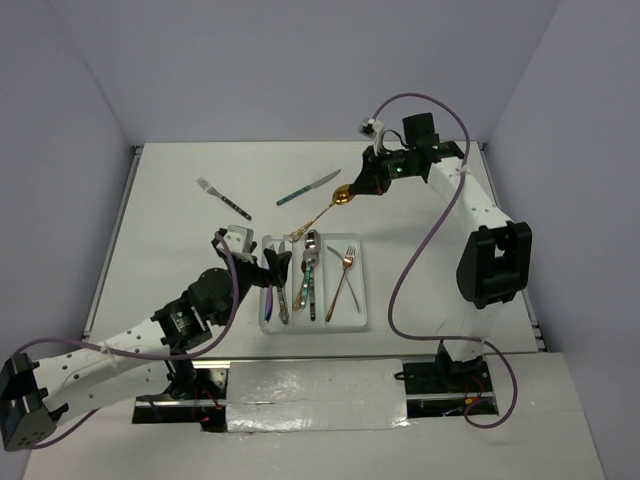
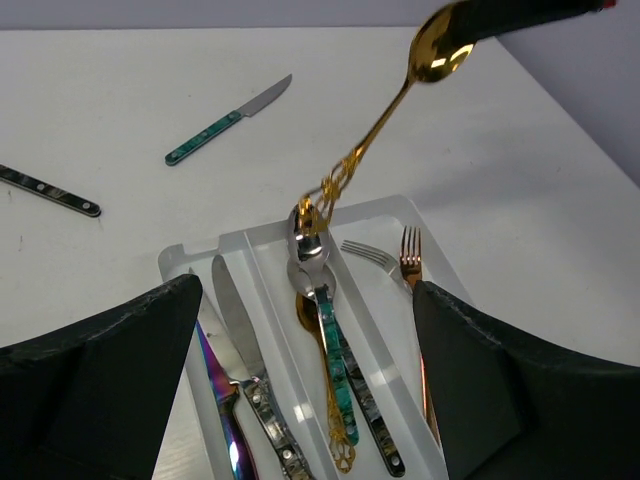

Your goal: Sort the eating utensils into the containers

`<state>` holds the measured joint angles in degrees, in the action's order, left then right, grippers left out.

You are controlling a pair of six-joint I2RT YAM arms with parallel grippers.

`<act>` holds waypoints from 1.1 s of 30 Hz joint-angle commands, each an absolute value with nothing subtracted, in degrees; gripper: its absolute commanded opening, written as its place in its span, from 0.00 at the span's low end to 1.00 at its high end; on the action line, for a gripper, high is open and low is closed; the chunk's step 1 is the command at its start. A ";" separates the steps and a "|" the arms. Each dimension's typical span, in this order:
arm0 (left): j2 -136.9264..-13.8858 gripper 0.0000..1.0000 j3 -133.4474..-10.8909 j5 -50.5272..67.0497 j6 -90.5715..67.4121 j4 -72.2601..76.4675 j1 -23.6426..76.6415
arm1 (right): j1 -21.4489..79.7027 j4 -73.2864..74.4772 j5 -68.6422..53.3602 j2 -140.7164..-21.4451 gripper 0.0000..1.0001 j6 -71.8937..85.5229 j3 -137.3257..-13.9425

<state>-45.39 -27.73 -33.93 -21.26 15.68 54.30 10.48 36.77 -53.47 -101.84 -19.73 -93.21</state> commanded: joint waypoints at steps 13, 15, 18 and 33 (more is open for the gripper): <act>-39.99 0.99 -25.83 -34.01 -22.06 19.88 54.58 | 21.70 60.84 -48.54 -110.83 0.00 -46.68 -99.76; -39.47 0.99 -26.10 -35.50 -22.50 19.16 54.49 | 24.15 58.72 -44.41 -111.00 0.00 -43.00 -99.75; -37.36 0.99 -24.79 -34.89 -21.97 20.30 54.49 | 26.27 55.20 -37.63 -111.01 0.00 -40.44 -100.63; -37.62 0.99 -25.05 -36.12 -22.15 19.60 54.49 | 29.71 49.65 -27.16 -114.78 0.00 -39.99 -103.09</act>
<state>-37.39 -23.68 -35.38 -21.39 17.89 54.30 29.28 51.92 -31.38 -112.66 -38.96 -99.42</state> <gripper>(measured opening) 0.994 0.033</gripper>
